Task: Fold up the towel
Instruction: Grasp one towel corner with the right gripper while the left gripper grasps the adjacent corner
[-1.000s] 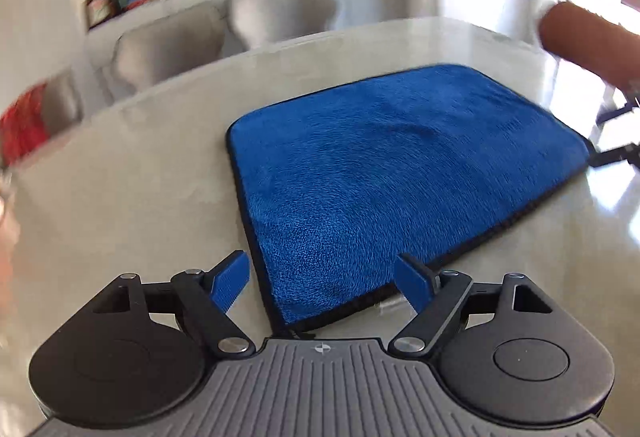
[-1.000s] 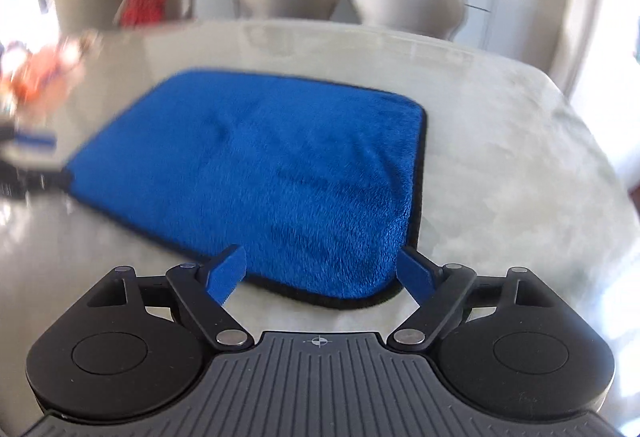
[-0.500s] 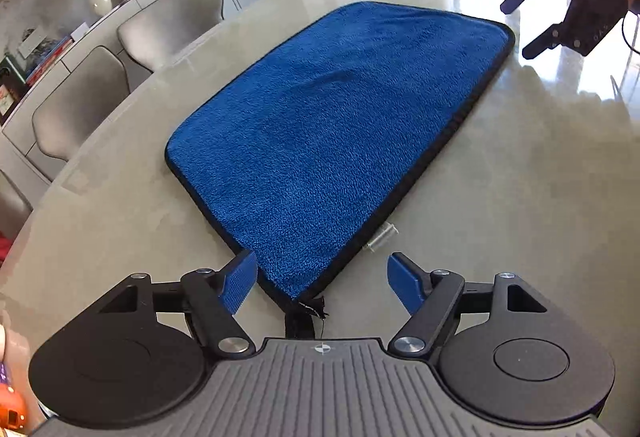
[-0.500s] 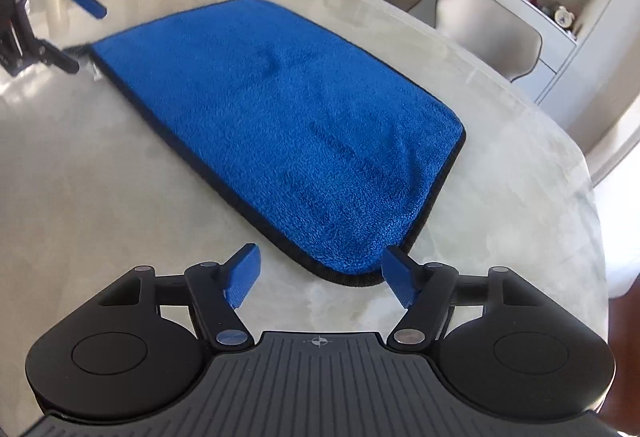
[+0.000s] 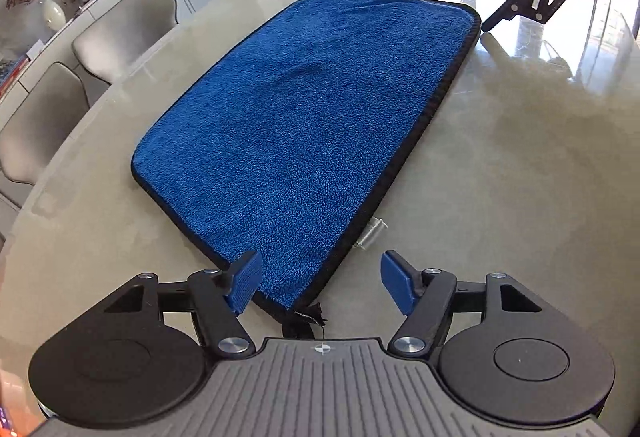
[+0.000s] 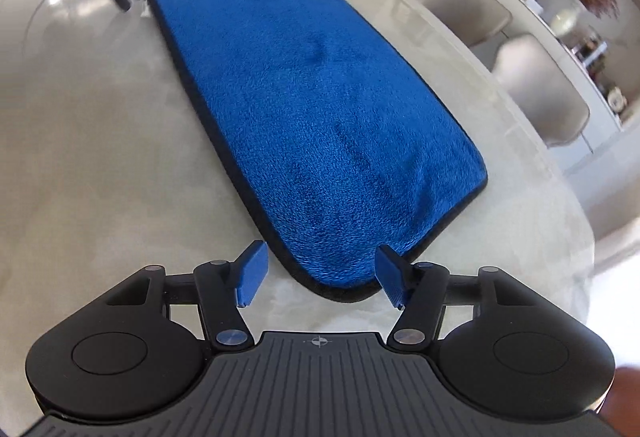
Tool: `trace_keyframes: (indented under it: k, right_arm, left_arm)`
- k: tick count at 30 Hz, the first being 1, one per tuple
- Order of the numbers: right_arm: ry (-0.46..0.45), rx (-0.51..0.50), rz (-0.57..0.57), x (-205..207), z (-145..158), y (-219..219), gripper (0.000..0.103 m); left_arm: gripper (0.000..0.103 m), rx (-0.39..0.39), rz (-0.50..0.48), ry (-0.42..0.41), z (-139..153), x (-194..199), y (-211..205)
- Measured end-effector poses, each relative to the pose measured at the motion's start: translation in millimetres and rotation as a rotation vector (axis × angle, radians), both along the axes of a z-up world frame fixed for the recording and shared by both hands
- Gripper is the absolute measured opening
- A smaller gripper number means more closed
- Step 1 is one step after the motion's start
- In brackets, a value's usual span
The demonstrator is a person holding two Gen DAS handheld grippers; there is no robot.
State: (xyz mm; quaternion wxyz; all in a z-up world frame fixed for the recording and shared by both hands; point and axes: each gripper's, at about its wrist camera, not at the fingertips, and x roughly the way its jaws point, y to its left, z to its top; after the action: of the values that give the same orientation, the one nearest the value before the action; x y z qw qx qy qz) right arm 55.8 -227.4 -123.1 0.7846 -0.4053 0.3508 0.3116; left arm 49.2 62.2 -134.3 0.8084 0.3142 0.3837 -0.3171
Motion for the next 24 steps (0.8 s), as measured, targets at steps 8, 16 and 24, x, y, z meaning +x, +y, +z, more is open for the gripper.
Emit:
trace_keyframes:
  k: [8,16,24]
  right_arm:
    - [0.016,-0.025,0.058,0,-5,12,0.013]
    - [0.031,-0.055,0.085,1,-6,19,0.008]
    - [0.013,-0.088,0.218,-3,-6,16,0.032]
  left_arm:
    - [0.035,-0.014,-0.013,0.048,3,4,0]
    - [0.036,0.012,-0.056,0.1,6,14,-2]
    - [0.076,0.053,-0.078,0.152,6,18,0]
